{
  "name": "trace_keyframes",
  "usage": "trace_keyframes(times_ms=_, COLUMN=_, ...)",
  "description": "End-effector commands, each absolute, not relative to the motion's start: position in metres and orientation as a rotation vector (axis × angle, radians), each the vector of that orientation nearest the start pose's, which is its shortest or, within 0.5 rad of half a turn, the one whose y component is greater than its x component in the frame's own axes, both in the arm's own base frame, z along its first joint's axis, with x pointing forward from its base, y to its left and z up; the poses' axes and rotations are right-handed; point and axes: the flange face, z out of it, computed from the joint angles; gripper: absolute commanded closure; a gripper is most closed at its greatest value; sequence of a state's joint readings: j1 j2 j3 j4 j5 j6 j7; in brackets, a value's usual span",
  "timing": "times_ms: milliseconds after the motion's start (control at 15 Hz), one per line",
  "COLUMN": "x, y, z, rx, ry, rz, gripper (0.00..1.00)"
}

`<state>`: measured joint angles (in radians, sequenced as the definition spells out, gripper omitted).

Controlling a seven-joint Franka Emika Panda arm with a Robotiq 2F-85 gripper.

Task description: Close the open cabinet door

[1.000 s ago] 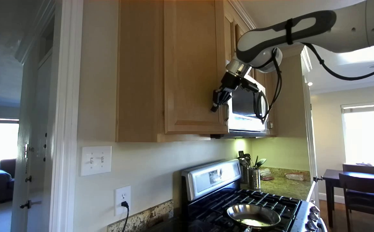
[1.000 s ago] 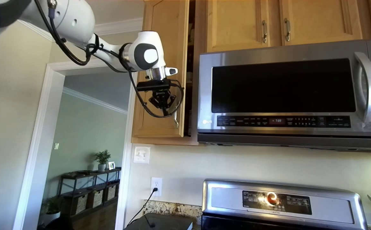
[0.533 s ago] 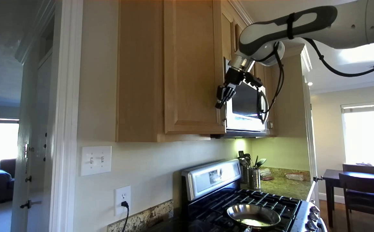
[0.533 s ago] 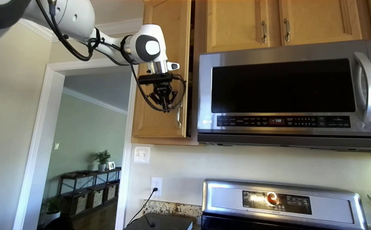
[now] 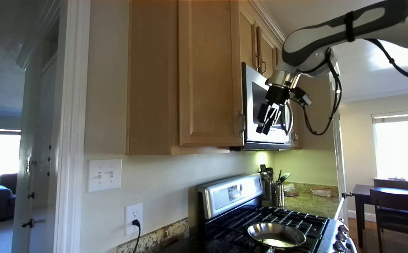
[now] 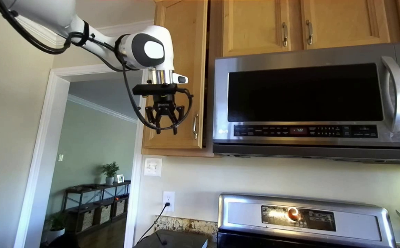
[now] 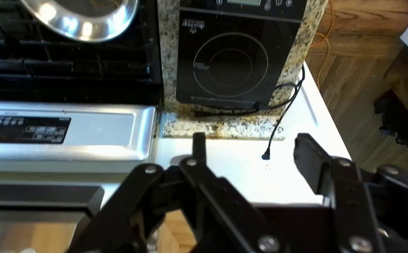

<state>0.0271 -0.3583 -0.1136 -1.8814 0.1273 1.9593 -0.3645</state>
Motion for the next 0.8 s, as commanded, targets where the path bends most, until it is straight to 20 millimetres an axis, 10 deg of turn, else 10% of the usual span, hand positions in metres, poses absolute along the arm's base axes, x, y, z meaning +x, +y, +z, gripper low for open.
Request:
trace_keyframes(times_ms=0, x=0.42, y=-0.044, z=0.653, rx=-2.973, ry=-0.346, rz=-0.529, gripper=0.03)
trace_keyframes(times_ms=467, x=0.369, y=-0.036, z=0.603, rx=-2.946, ry=-0.24, rz=-0.21, gripper=0.0)
trace_keyframes(times_ms=733, x=0.382, y=-0.035, z=0.605, rx=-2.955, ry=-0.276, rz=-0.215, gripper=0.0)
